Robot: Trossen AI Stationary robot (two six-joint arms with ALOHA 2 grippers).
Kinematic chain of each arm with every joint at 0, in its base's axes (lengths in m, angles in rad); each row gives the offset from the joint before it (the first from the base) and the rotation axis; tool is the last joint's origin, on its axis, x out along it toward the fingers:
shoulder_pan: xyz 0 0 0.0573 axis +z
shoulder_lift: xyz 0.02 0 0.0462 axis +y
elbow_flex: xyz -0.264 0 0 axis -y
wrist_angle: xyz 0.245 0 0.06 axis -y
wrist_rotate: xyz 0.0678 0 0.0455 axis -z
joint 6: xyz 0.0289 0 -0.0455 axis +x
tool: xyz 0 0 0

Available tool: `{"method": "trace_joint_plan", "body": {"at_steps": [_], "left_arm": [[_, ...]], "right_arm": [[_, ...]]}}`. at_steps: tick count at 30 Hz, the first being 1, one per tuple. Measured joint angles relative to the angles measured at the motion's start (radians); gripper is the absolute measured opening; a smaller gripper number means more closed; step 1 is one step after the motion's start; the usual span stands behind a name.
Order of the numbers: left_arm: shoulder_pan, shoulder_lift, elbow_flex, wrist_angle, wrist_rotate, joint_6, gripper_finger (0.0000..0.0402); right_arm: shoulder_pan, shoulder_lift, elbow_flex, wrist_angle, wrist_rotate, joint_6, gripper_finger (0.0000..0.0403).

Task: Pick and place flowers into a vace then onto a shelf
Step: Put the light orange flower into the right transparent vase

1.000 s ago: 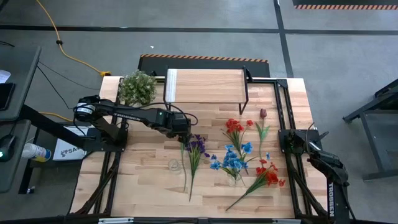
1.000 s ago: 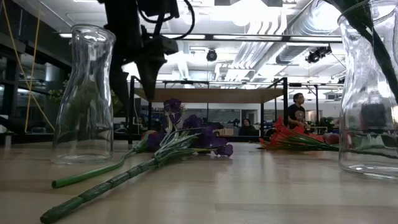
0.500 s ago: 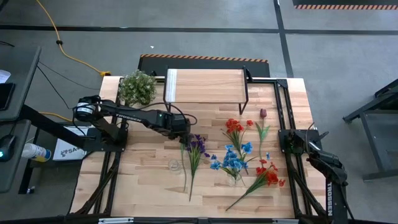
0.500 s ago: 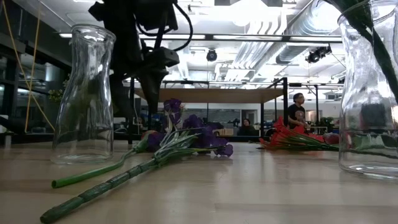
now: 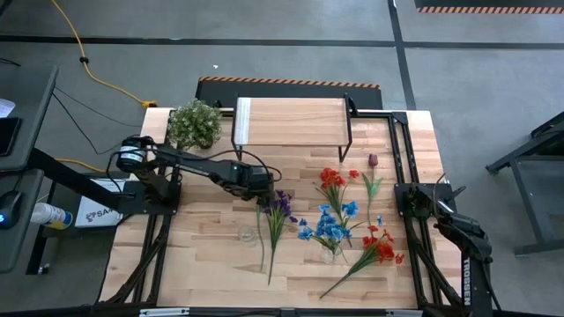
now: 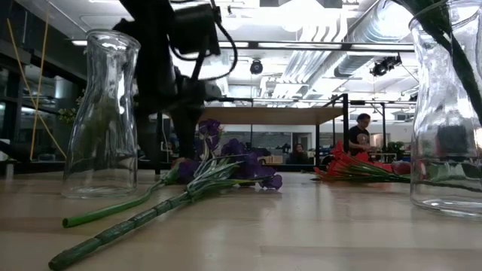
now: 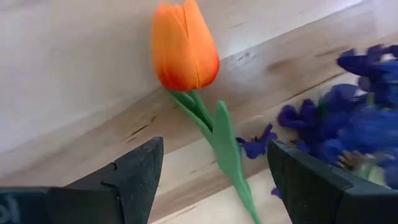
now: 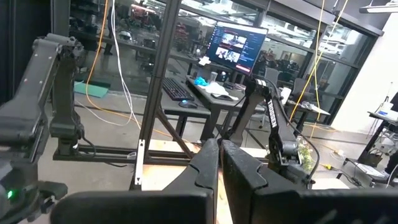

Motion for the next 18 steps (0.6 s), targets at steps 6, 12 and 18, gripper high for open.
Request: {"method": "trace_joint_plan", "body": {"at_steps": [6,12,18], "left_arm": [[0.0,0.077,0.005,-0.005,0.041,-0.035,0.0319],[0.0,0.1,0.006,-0.01,0.052,-0.04,0.0319],[0.0,0.098,0.006,-0.012,0.04,-0.044,0.0297]], "right_arm": [[-0.003,0.0,0.0,0.0,0.0,0.006,0.0012],[-0.003,0.0,0.0,0.0,0.0,0.005,0.0012],[-0.003,0.0,0.0,0.0,0.0,0.006,0.0012]]}}
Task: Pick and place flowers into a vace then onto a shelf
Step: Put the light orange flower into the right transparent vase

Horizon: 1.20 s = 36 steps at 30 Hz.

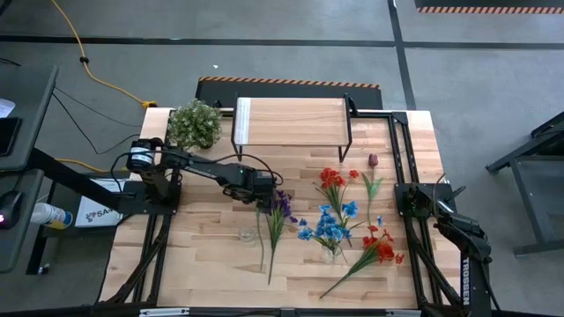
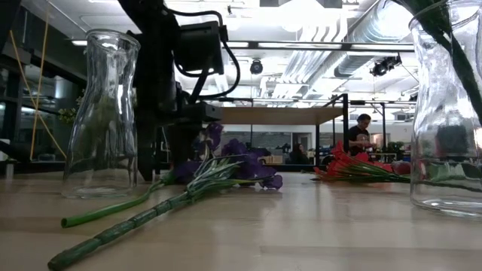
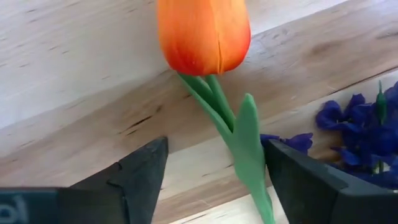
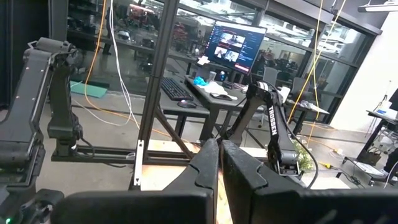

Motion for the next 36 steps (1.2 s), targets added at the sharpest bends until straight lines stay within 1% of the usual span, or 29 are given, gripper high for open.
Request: {"method": "trace_joint_plan", "body": {"at_steps": [9,15,18,22,27,36], "left_arm": [[0.0,0.002,-0.002,-0.017,-0.027,-0.019,0.0206],[0.0,0.001,-0.003,-0.027,-0.035,-0.025,0.0169],[0.0,-0.008,-0.003,-0.032,-0.04,-0.025,0.0162],[0.0,-0.028,-0.006,-0.032,-0.056,-0.025,0.0164],[0.002,-0.06,-0.006,-0.02,-0.113,-0.023,0.0173],[0.001,-0.06,-0.005,-0.031,-0.129,-0.022,0.0173]], "right_arm": [[0.0,0.0,0.0,0.0,0.0,0.001,0.0012],[0.0,0.0,0.0,0.0,0.0,0.011,0.0012],[0.0,0.0,0.0,0.0,0.0,0.011,0.0012],[0.0,0.0,0.0,0.0,0.0,0.011,0.0012],[0.0,0.0,0.0,0.0,0.0,0.011,0.0012],[0.0,0.0,0.0,0.0,0.0,0.011,0.0012]]}}
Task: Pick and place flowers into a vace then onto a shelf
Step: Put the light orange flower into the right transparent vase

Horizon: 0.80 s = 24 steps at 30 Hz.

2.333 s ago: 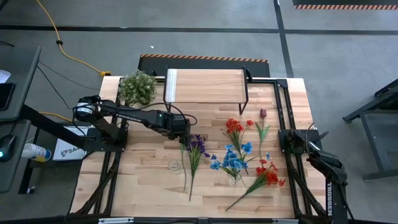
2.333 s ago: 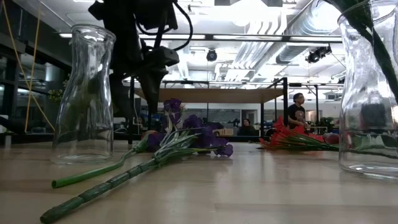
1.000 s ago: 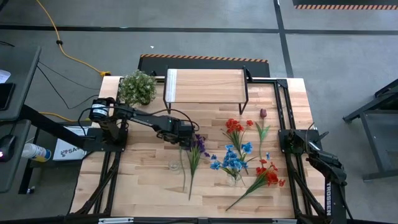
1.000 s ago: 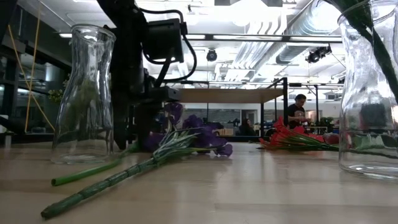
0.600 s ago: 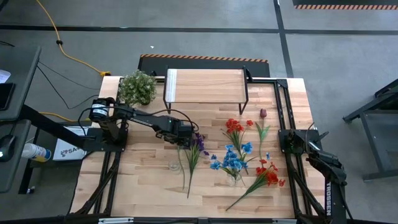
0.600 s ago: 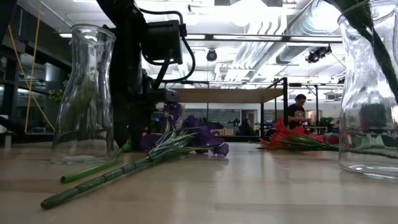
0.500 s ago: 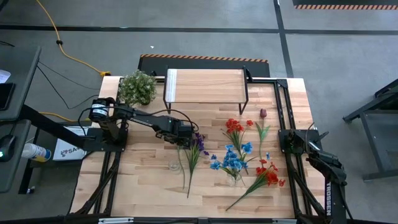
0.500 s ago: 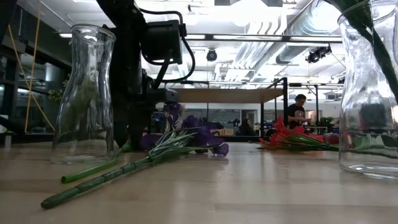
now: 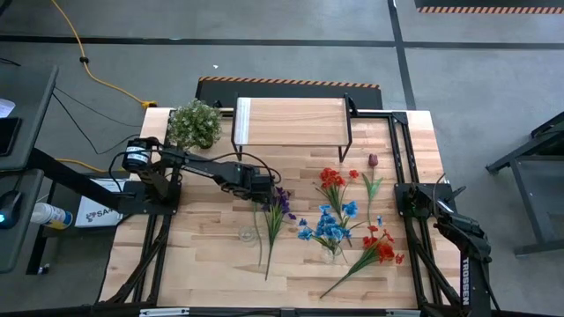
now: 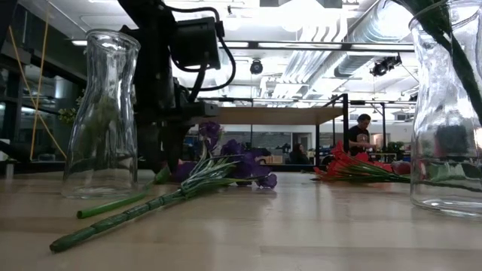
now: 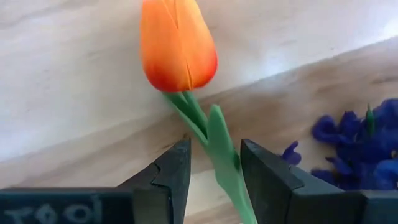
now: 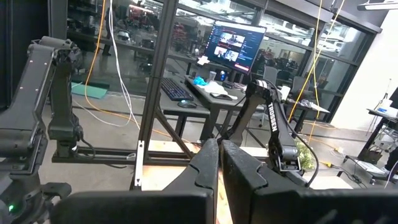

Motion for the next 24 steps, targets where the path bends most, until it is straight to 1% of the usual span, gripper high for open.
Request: {"method": "trace_joint_plan", "body": {"at_steps": [4,11,24], "left_arm": [[0.002,-0.001,0.0,-0.002,-0.025,0.0,0.0174],[0.016,0.0,0.001,-0.003,-0.024,0.004,0.0166],[0.012,0.021,0.002,0.012,-0.02,0.011,0.0168]], "right_arm": [[0.0,0.0,0.0,0.0,0.0,0.0,0.0012],[0.0,0.0,0.0,0.0,0.0,0.0,0.0012],[0.0,0.0,0.0,0.0,0.0,0.0,0.0012]]}}
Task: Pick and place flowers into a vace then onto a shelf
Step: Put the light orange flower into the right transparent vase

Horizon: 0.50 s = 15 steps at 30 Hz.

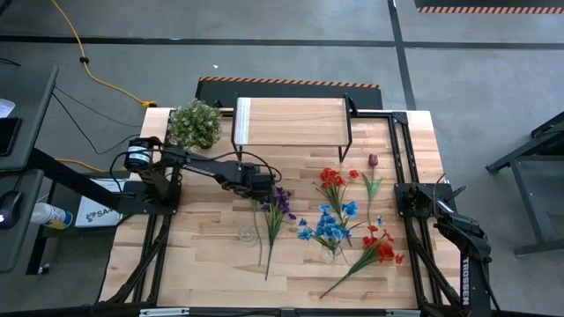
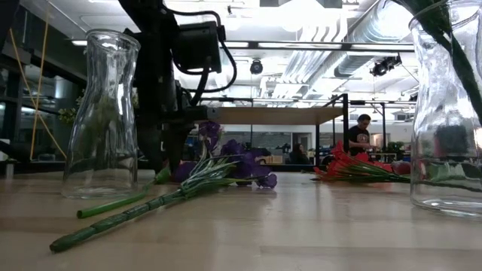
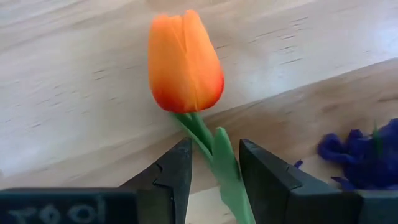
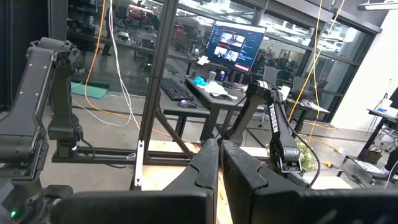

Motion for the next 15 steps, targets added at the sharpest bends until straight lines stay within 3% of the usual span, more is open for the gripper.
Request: {"method": "trace_joint_plan", "body": {"at_steps": [15], "left_arm": [[0.001,0.061,0.003,-0.009,0.046,0.019,0.0164]], "right_arm": [[0.0,0.0,0.0,0.0,0.0,0.0,0.0012]]}}
